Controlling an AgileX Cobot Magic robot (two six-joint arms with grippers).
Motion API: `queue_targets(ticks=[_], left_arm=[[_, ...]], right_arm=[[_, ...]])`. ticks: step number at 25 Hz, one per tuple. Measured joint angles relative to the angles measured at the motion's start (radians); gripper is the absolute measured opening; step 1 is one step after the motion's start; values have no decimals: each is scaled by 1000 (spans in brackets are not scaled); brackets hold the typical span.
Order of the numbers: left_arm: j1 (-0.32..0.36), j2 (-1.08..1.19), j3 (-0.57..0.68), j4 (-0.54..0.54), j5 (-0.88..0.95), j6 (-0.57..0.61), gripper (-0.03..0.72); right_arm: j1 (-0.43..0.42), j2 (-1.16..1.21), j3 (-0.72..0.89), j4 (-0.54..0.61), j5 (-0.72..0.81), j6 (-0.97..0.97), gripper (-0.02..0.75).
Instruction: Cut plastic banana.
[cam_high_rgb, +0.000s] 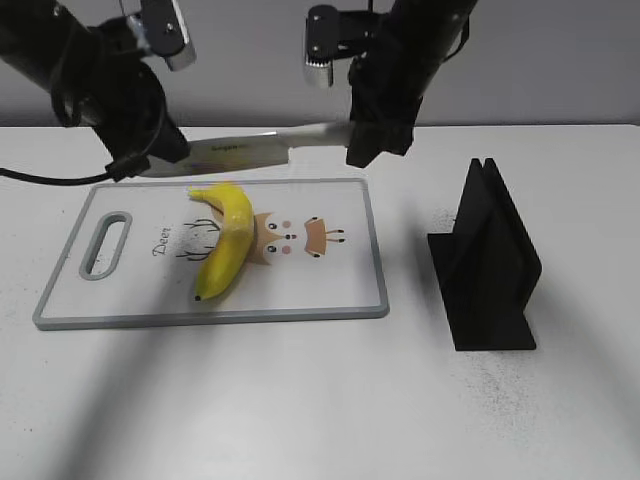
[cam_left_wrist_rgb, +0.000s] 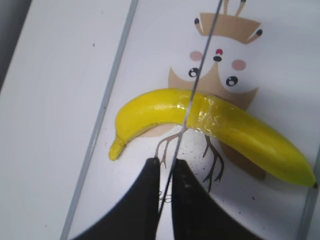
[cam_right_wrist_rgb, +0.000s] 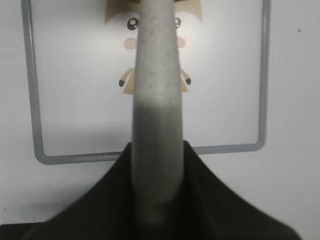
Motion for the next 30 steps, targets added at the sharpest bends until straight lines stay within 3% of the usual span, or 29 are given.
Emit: queue_targets(ticks=[15,17,19,22,24,27,30], left_arm=[[0,-161,0,-15,96,-11,32],[0,-162,0,-21,85,-23,92],[3,-164,0,-23,77,-32,203],[11,-164,0,-40,52,-34,442],[21,-164,0,-80,27,-34,559],[50,-165,0,-180,1,-38,631],[82,-180,0,-219,-7,-123,645]], right_arm=[[8,-121,0,-12,42,3,162],[8,-121,0,-12,47,7,162],[6,-121,0,-28,49,17,162],[4,-121,0,-38,49,23,162],[4,-121,0,-38,49,24,162],[4,-121,0,-38,49,24,161],[4,-122,0,-59,50,99,161]])
